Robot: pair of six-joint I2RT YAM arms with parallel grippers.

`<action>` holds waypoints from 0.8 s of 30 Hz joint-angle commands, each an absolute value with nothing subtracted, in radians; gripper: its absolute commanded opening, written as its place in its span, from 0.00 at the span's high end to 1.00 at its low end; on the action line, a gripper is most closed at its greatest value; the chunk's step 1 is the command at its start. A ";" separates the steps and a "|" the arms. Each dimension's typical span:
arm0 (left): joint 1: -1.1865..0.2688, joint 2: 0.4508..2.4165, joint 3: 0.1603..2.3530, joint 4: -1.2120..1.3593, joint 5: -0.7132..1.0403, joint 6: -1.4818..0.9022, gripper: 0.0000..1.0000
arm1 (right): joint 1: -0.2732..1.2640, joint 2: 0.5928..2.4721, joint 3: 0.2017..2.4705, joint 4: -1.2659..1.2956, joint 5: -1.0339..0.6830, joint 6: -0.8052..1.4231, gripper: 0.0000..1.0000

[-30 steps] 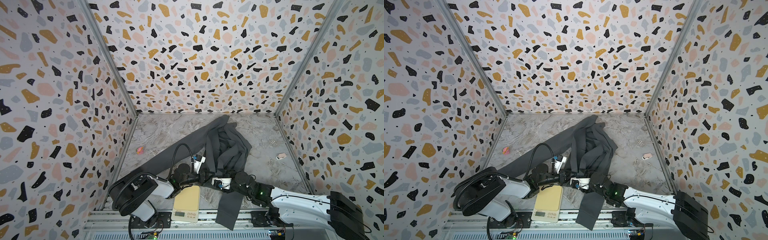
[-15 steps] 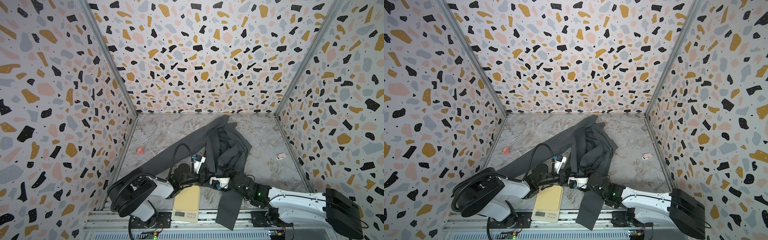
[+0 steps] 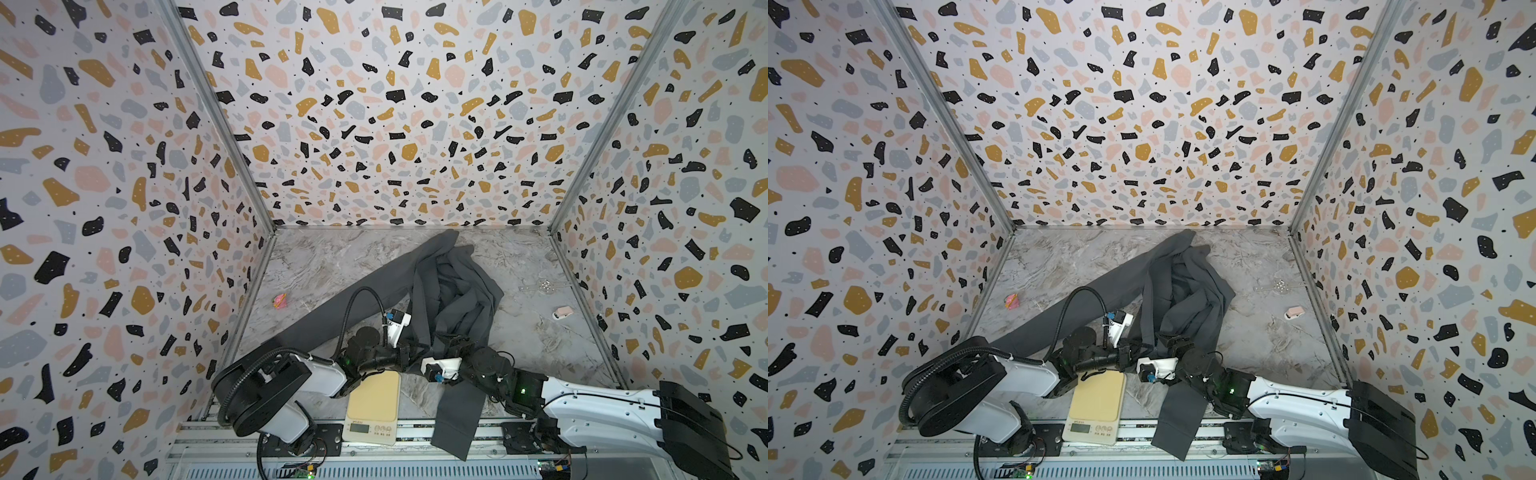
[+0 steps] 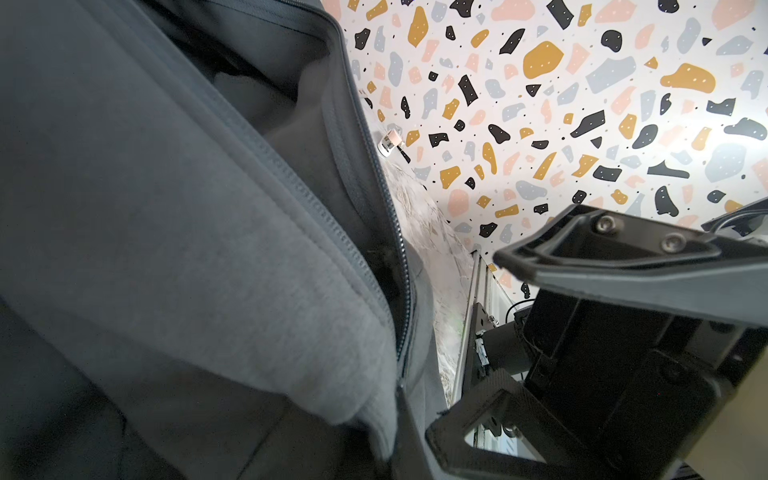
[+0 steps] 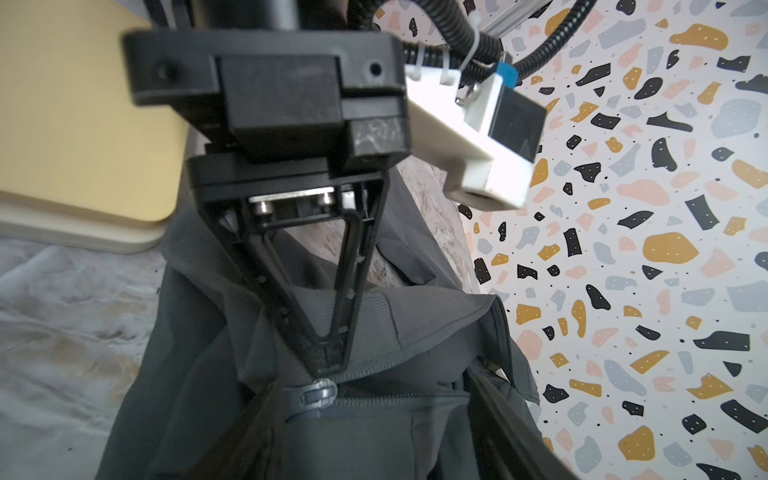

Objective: Zip up the jacket
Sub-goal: 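Lower the right gripper onto the silver zipper pull while left holds zipper bottom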

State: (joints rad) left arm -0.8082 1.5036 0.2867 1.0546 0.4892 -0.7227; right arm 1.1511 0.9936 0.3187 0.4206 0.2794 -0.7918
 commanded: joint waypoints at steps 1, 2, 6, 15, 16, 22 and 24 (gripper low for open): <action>-0.811 1.484 0.283 1.063 0.501 -0.699 1.00 | 1.160 0.986 0.315 0.397 0.290 -0.812 0.28; -0.811 1.482 0.284 1.060 0.501 -0.697 1.00 | 1.160 0.989 0.317 0.392 0.294 -0.816 0.28; -0.811 1.478 0.282 1.055 0.499 -0.696 1.00 | 1.163 1.010 0.321 0.390 0.302 -0.825 0.27; -0.811 1.467 0.278 1.049 0.494 -0.695 1.00 | 1.171 1.076 0.326 0.407 0.346 -0.853 0.26; -0.811 1.465 0.278 1.047 0.494 -0.695 1.00 | 1.170 1.082 0.326 0.415 0.350 -0.855 0.26; -0.812 1.459 0.279 1.037 0.494 -0.689 1.00 | 1.170 1.112 0.322 0.492 0.379 -0.879 0.26; -0.813 1.459 0.279 1.037 0.492 -0.689 1.00 | 1.170 1.120 0.324 0.512 0.388 -0.880 0.27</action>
State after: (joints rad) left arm -0.8082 1.4788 0.2867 1.0157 0.4885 -0.7166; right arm 1.1667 1.1175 0.3141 0.4618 0.3592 -0.8703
